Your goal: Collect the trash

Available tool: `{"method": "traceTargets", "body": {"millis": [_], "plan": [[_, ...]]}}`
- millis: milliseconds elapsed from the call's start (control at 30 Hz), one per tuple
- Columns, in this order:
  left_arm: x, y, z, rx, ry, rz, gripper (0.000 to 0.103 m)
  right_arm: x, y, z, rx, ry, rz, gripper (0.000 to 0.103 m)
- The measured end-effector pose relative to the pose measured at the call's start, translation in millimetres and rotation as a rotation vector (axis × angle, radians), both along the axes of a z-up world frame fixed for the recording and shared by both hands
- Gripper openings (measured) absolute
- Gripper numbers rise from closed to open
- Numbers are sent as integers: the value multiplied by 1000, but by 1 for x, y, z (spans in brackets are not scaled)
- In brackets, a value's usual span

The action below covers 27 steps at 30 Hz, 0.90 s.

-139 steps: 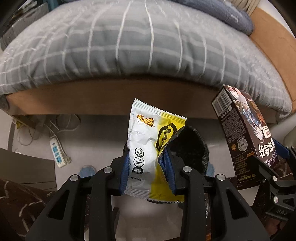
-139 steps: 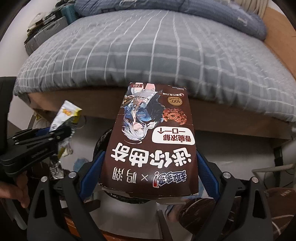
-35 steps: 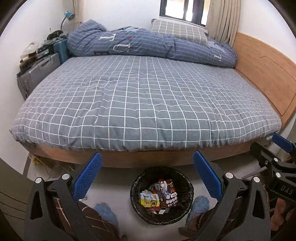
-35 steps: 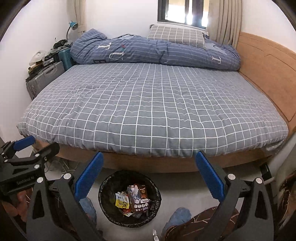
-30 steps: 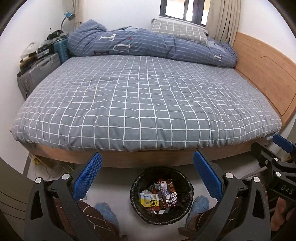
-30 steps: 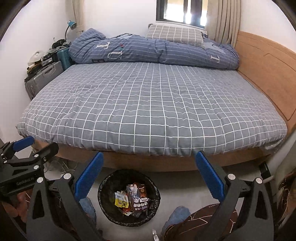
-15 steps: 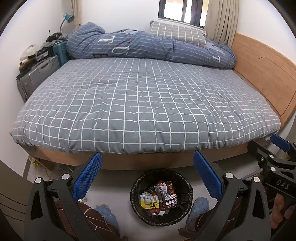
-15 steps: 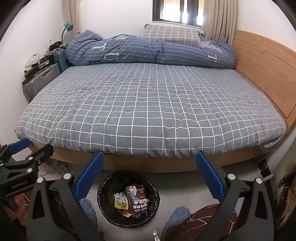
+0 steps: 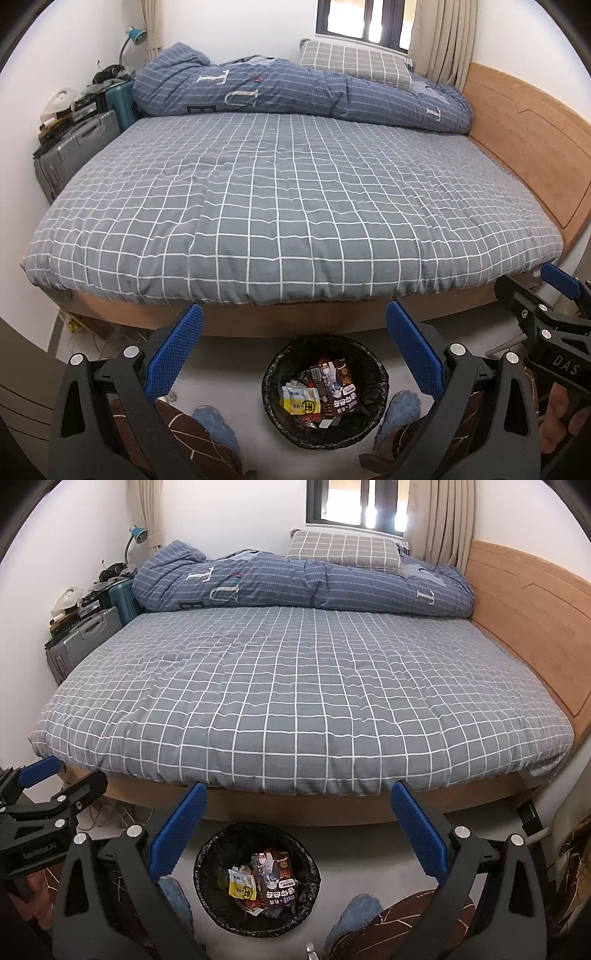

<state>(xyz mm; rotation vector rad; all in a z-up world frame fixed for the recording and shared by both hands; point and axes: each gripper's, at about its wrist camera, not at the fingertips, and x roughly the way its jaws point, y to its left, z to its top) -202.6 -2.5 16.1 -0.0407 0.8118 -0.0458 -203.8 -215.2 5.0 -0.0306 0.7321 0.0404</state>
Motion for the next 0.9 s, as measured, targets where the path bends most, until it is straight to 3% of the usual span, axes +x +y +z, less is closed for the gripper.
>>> {"method": "traceTargets", "body": {"millis": [900], "plan": [[2,-1,-7,39,12,13,97,0,0,-1,-3,0,4,96]]}}
